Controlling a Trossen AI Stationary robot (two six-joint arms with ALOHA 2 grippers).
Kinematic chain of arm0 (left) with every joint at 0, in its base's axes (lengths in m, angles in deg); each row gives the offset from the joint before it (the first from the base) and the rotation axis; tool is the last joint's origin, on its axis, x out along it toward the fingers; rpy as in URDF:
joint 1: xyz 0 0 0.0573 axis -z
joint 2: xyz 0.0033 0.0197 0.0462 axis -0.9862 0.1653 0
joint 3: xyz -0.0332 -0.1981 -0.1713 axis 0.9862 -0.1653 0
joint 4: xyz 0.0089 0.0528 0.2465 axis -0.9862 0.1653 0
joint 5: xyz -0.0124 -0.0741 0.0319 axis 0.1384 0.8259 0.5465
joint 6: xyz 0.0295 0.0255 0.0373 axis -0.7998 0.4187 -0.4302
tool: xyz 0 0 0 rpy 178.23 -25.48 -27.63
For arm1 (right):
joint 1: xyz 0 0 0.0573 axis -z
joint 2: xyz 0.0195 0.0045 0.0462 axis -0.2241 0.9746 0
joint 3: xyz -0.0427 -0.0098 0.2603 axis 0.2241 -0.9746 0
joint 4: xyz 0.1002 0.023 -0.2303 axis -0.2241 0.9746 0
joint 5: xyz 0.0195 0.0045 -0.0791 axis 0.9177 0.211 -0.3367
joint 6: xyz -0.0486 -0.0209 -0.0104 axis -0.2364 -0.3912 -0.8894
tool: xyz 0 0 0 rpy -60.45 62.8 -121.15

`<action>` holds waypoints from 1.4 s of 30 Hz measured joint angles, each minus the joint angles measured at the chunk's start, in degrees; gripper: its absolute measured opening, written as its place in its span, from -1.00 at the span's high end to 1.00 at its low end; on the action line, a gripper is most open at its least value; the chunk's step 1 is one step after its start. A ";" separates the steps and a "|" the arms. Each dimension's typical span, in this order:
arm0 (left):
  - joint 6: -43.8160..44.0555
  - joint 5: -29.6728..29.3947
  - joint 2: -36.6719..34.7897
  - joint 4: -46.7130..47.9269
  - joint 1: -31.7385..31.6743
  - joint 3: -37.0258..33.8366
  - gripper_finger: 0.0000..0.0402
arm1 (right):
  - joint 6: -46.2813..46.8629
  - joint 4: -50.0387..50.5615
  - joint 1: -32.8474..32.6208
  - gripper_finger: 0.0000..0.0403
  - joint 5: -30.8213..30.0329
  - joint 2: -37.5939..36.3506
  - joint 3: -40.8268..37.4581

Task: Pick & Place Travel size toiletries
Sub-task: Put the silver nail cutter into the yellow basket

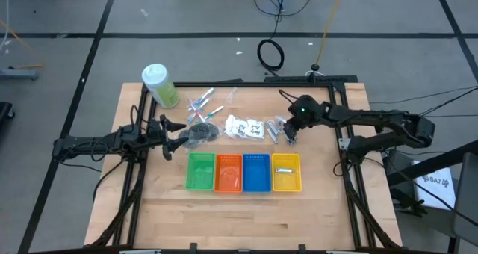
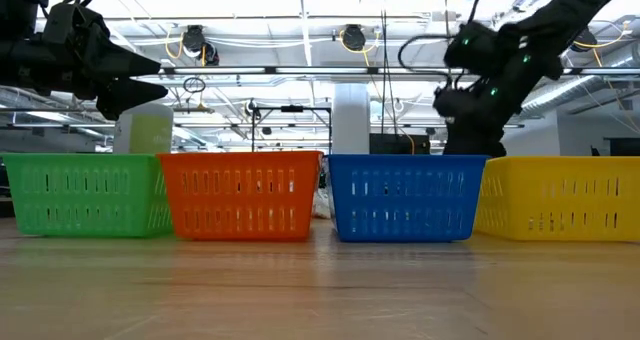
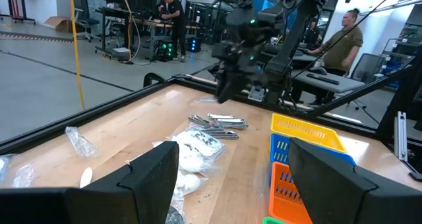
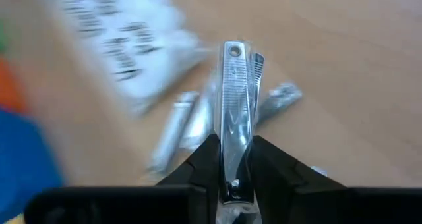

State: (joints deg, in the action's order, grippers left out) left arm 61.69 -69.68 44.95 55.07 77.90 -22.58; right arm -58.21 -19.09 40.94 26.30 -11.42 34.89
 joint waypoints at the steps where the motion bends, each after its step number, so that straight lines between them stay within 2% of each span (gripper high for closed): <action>1: 0.01 0.00 -0.01 0.01 0.00 0.00 -0.40 | 0.02 0.47 -0.87 0.69 0.97 -1.12 0.00; 7: -0.01 0.00 0.00 -0.01 0.00 0.00 -0.40 | 1.65 1.57 -8.23 0.71 4.11 -6.19 0.01; 13: 0.00 0.00 -0.01 -0.01 0.00 -0.01 -0.40 | 3.77 2.29 -17.62 0.69 7.88 -8.04 0.11; 24: -0.01 0.00 -0.02 -0.01 0.00 0.00 -0.40 | 8.44 4.62 -31.30 0.70 7.80 -8.29 -0.89; 32: 0.00 0.00 0.00 -0.01 0.00 0.00 -0.40 | 10.97 4.16 -33.75 0.69 6.05 -8.27 -3.87; 42: 0.00 0.00 0.00 -0.01 0.00 -0.01 -0.40 | 10.60 3.97 -33.73 0.57 6.19 -8.27 -3.89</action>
State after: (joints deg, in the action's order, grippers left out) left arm 61.69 -69.68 44.95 55.06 77.90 -22.60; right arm -47.61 -15.12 7.21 32.48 -19.68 31.00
